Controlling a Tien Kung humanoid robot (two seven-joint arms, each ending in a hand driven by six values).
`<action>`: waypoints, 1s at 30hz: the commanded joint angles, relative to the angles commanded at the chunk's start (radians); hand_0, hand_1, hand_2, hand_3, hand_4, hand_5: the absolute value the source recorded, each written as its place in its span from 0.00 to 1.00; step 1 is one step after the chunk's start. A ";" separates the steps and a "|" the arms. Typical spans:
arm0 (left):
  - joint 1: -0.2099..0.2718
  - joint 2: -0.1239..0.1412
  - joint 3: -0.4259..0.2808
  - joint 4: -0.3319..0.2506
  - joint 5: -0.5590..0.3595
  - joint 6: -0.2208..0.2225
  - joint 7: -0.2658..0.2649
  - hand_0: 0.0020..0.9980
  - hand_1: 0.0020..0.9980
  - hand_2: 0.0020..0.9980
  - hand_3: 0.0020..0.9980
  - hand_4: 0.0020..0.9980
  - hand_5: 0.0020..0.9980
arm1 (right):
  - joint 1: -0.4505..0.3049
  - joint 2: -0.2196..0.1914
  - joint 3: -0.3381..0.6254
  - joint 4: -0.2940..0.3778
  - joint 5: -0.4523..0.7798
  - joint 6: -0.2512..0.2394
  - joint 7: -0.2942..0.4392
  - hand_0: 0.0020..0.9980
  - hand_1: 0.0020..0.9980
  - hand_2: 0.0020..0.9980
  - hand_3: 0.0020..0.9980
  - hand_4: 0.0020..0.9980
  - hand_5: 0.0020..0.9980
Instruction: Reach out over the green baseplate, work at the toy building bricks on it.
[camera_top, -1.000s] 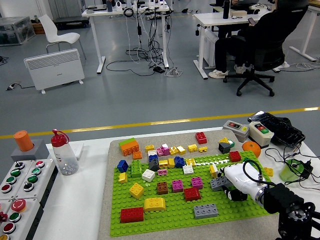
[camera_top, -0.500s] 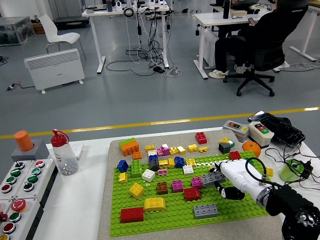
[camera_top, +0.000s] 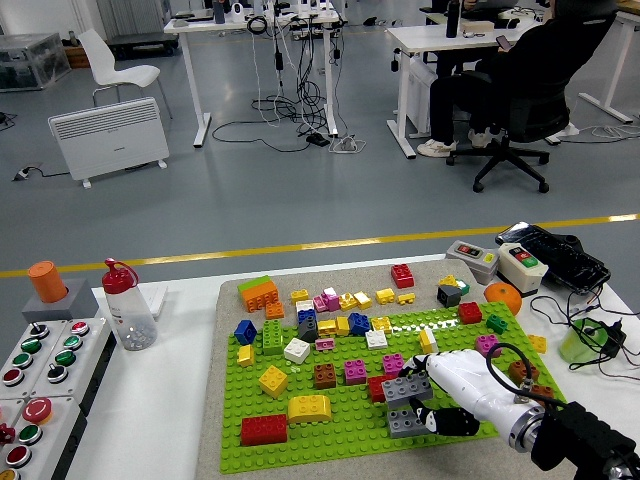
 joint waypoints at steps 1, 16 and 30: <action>0.000 0.000 0.000 0.000 0.000 0.000 0.000 0.66 0.69 0.67 0.58 0.29 1.00 | -0.002 0.000 -0.002 0.002 0.000 0.000 0.000 0.61 0.68 0.67 0.56 0.45 0.20; -0.004 0.001 0.003 0.000 -0.003 0.000 -0.001 0.66 0.69 0.67 0.58 0.29 1.00 | -0.017 0.001 -0.024 -0.022 0.006 0.002 0.016 0.61 0.68 0.68 0.56 0.44 0.19; -0.005 0.000 0.004 0.000 -0.005 0.000 -0.001 0.66 0.69 0.68 0.58 0.29 1.00 | -0.019 0.008 -0.022 -0.045 -0.005 -0.003 0.018 0.61 0.68 0.69 0.57 0.44 0.19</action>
